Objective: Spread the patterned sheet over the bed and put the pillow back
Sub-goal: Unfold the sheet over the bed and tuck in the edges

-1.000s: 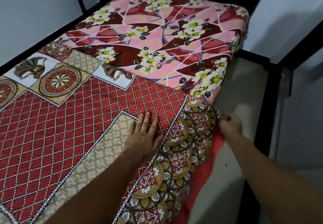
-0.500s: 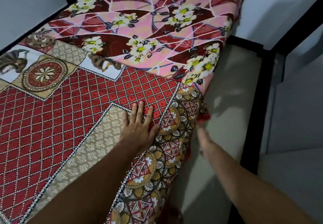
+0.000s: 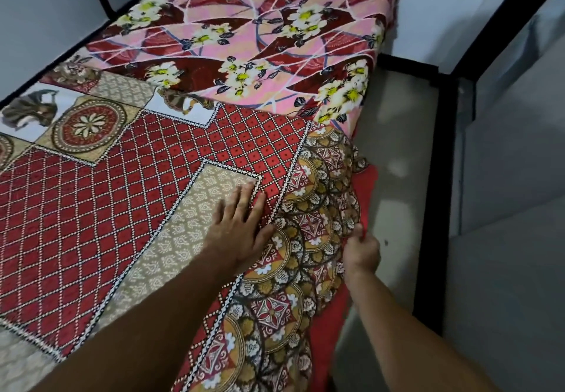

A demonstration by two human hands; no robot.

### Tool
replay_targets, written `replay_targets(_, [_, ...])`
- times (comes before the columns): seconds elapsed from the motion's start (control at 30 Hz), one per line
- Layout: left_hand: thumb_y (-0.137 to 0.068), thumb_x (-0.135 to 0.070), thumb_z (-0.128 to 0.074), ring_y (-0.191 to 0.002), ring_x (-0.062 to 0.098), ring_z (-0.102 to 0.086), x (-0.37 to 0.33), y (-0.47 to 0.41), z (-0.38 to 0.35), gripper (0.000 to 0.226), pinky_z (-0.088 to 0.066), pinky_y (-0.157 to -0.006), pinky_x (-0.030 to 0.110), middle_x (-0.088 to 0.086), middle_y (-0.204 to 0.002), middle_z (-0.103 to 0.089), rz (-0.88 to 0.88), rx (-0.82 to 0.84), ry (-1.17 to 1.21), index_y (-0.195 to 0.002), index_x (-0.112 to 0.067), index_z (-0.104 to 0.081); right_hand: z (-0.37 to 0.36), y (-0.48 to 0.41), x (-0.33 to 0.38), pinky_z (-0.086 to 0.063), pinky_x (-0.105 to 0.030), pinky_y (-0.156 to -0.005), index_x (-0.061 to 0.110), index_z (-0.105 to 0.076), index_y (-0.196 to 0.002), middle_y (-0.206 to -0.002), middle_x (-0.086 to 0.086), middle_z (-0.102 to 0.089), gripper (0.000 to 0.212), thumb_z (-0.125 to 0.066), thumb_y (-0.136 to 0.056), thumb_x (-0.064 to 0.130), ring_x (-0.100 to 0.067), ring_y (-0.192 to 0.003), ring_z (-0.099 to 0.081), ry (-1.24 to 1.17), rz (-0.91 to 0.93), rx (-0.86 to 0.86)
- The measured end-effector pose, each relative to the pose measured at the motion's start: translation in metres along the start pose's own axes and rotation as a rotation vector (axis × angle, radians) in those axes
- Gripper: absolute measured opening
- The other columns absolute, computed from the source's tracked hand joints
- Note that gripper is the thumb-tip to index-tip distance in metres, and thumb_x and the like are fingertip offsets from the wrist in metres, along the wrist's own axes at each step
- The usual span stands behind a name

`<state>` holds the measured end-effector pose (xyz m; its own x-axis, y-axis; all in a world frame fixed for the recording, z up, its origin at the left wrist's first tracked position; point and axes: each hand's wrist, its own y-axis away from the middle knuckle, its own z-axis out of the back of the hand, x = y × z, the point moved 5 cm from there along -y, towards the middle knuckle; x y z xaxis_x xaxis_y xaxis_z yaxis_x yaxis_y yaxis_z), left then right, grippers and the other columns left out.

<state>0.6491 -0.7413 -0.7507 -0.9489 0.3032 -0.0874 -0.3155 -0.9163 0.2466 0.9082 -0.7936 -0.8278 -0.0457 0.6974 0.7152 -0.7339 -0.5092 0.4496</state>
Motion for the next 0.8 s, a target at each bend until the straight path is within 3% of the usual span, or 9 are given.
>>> replay_targets(0.13, [-0.092,-0.072,0.012,-0.149,0.029,0.025,0.003,0.004,-0.005,0.075,0.000,-0.122,0.056,0.006,-0.162,0.028,0.045,-0.048,0.010,-0.154,-0.031,0.024,-0.024,-0.001,-0.010,-0.045,-0.037,-0.068,0.001,-0.067,-0.109,-0.100,-0.025,-0.069,0.057,-0.034,-0.107,0.048,-0.041,-0.093,-0.066,0.133,-0.016,0.036])
replay_targets(0.27, [-0.094,-0.071,0.006,-0.150,0.028,0.025,-0.001,0.000,-0.009,0.074,0.005,-0.122,0.056,0.008,-0.163,0.026,0.035,-0.086,0.025,-0.155,-0.031,0.021,-0.014,-0.016,-0.011,-0.045,-0.037,-0.068,0.001,-0.068,-0.098,-0.091,-0.023,-0.068,0.055,-0.037,-0.107,0.045,-0.041,-0.088,-0.065,0.032,0.017,-0.107])
replay_targets(0.37, [-0.095,-0.071,0.003,-0.150,0.027,0.024,-0.004,0.001,-0.006,0.074,0.006,-0.122,0.055,0.007,-0.163,0.025,0.005,-0.111,0.011,-0.155,-0.032,0.021,-0.023,-0.009,-0.016,-0.045,-0.037,-0.067,0.000,-0.068,-0.102,-0.084,-0.019,-0.063,0.058,-0.035,-0.107,0.048,-0.037,-0.084,-0.062,0.065,-0.010,-0.001])
replay_targets(0.43, [-0.095,-0.071,0.004,-0.150,0.027,0.023,-0.003,0.001,-0.008,0.074,0.006,-0.122,0.054,0.007,-0.163,0.026,0.015,-0.107,0.006,-0.155,-0.032,0.022,-0.045,0.002,-0.029,-0.054,-0.042,-0.080,0.004,-0.069,-0.107,-0.097,-0.018,-0.069,0.071,-0.033,-0.100,0.065,-0.036,-0.092,-0.065,-0.033,-0.134,0.195])
replay_targets(0.5, [-0.094,-0.072,0.006,-0.150,0.028,0.024,-0.001,0.002,-0.009,0.074,0.006,-0.122,0.054,0.008,-0.163,0.027,0.026,-0.092,0.009,-0.155,-0.032,0.023,-0.057,0.025,-0.035,-0.049,-0.048,-0.102,0.017,-0.065,-0.128,-0.125,-0.015,-0.067,0.091,-0.026,-0.085,0.087,-0.033,-0.114,-0.063,-0.236,-0.295,0.445])
replay_targets(0.57, [-0.093,-0.072,0.008,-0.149,0.029,0.025,-0.001,0.004,-0.007,0.076,0.005,-0.122,0.054,0.008,-0.162,0.028,0.028,-0.077,0.010,-0.154,-0.030,0.024,-0.050,0.044,-0.036,-0.031,-0.051,-0.118,0.026,-0.043,-0.151,-0.153,-0.008,-0.047,0.090,-0.020,-0.087,0.085,-0.031,-0.140,-0.044,-0.400,-0.342,0.567])
replay_targets(0.63, [-0.093,-0.071,0.010,-0.149,0.029,0.026,-0.005,0.008,-0.006,0.076,0.004,-0.123,0.053,0.010,-0.162,0.029,0.020,-0.061,0.003,-0.154,-0.028,0.025,-0.037,0.059,-0.040,-0.024,-0.049,-0.120,0.024,-0.030,-0.157,-0.158,-0.004,-0.037,0.080,-0.023,-0.096,0.074,-0.029,-0.148,-0.031,-0.493,-0.339,0.591])
replay_targets(0.7, [-0.093,-0.070,0.011,-0.149,0.028,0.026,-0.012,0.019,-0.007,0.075,0.004,-0.123,0.052,0.010,-0.162,0.027,0.004,-0.047,0.013,-0.154,-0.028,0.023,-0.023,0.080,-0.055,-0.037,-0.042,-0.110,0.019,-0.048,-0.147,-0.145,-0.005,-0.054,0.072,-0.039,-0.096,0.069,-0.028,-0.136,-0.048,-0.394,-0.309,0.564])
replay_targets(0.8, [-0.095,-0.068,0.010,-0.149,0.026,0.026,-0.022,0.041,-0.011,0.073,0.002,-0.123,0.052,0.008,-0.162,0.026,-0.010,-0.059,0.056,-0.155,-0.029,0.023,-0.005,0.088,-0.077,-0.047,-0.032,-0.073,0.010,-0.072,-0.103,-0.088,-0.003,-0.069,0.048,-0.057,-0.095,0.055,-0.025,-0.088,-0.063,-0.307,-0.236,0.272])
